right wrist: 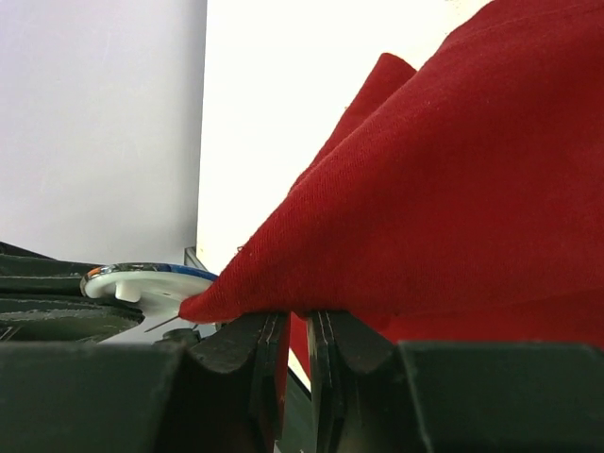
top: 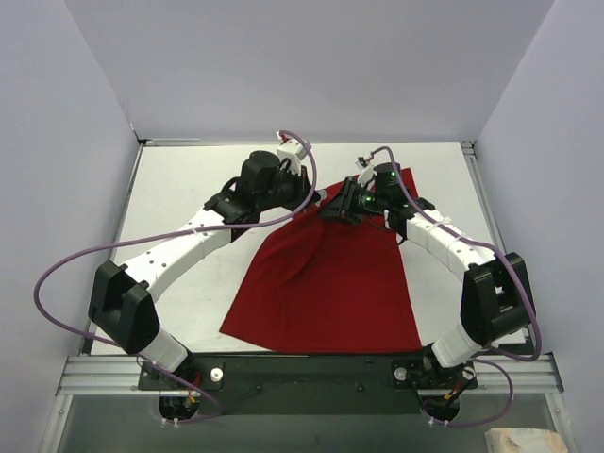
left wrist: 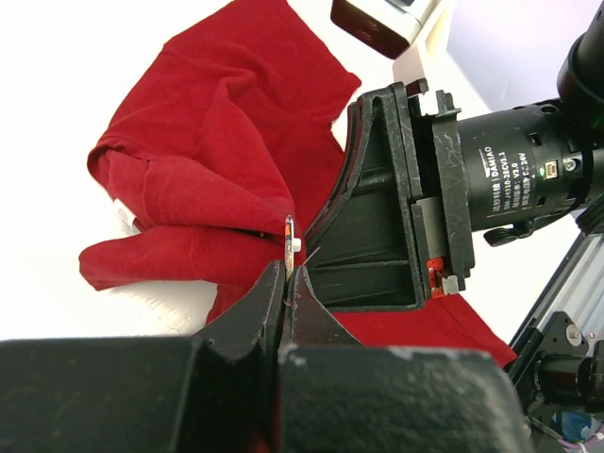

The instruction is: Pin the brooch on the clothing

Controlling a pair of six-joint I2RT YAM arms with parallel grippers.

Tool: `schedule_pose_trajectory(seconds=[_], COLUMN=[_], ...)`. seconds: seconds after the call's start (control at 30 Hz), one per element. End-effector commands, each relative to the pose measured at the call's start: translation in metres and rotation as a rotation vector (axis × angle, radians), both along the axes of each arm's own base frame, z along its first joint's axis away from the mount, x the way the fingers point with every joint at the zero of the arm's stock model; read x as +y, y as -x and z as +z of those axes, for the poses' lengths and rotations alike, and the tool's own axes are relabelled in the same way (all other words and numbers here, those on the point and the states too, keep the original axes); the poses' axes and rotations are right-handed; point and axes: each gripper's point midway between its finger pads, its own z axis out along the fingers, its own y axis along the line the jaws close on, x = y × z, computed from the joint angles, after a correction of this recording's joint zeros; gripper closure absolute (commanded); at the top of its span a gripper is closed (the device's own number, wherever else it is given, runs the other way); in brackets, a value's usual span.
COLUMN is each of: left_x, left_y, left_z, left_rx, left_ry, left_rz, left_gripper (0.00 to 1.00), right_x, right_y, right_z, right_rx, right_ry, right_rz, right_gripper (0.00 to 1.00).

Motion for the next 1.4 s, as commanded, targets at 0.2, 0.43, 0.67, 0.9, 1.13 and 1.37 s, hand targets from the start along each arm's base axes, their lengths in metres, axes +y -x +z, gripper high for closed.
schedule_pose_trajectory(seconds=[0.2, 0.43, 0.67, 0.9, 1.13, 1.37], left_x=[-0.001, 0.019, 0.029, 0.022, 0.023, 0.027], left_y=[0.009, 0.009, 0.024, 0.050, 0.066, 0.077], left_z=[0.068, 0.069, 0.070, 0.068, 0.068, 0.069], left_rx=[-0.108, -0.103, -0.130, -0.114, -0.117, -0.106], left_ry=[0.189, 0.202, 0.235, 0.271, 0.284, 0.309], left_rz=[-0.053, -0.045, -0.152, -0.338, -0.408, -0.467], left_gripper=[1.00, 1.00, 1.00, 1.00, 1.00, 1.00], right_x=[0.003, -0.008, -0.027, -0.019, -0.010, 0.000], right_y=[0.005, 0.027, 0.049, 0.059, 0.052, 0.053], right_z=[0.015, 0.055, 0.094, 0.115, 0.116, 0.126], right_rx=[-0.063, -0.208, -0.461, -0.577, -0.580, -0.585], right_ry=[-0.010, 0.003, 0.032, -0.030, -0.079, -0.188], right_rz=[0.036, 0.077, 0.081, 0.165, 0.182, 0.205], right_gripper=[0.83, 0.55, 0.04, 0.00, 0.02, 0.14])
